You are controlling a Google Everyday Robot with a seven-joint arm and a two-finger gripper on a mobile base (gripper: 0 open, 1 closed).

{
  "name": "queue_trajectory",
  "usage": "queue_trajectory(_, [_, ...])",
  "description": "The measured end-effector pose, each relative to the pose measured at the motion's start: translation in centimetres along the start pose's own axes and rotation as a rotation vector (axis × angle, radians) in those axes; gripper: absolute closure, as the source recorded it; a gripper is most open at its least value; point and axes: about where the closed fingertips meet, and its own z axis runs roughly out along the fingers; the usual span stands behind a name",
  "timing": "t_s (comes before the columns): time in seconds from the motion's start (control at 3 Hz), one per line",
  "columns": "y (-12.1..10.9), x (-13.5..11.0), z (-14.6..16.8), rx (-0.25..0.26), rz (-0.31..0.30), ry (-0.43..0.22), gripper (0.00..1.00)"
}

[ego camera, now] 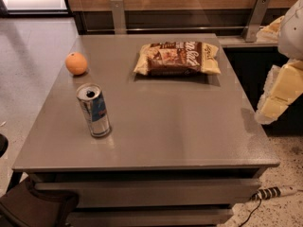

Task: Pick redbull can

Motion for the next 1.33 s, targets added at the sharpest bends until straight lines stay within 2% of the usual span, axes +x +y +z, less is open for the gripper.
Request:
queue_trajectory(0.33, [-0.1, -2.3, 1.7, -0.01, -0.023, -0.145, 0.0])
queue_trajectory(0.67, [-0.7, -6.2, 5.1, -0.064, -0.062, -0.417, 0.0])
queue_trajectory(1.0, [-0.3, -9.1, 6.8, -0.125, -0.065, -0.598, 0.0])
queue_trajectory(1.33, [0.7, -11.2, 9.0, -0.2, -0.033, -0.761, 0.0])
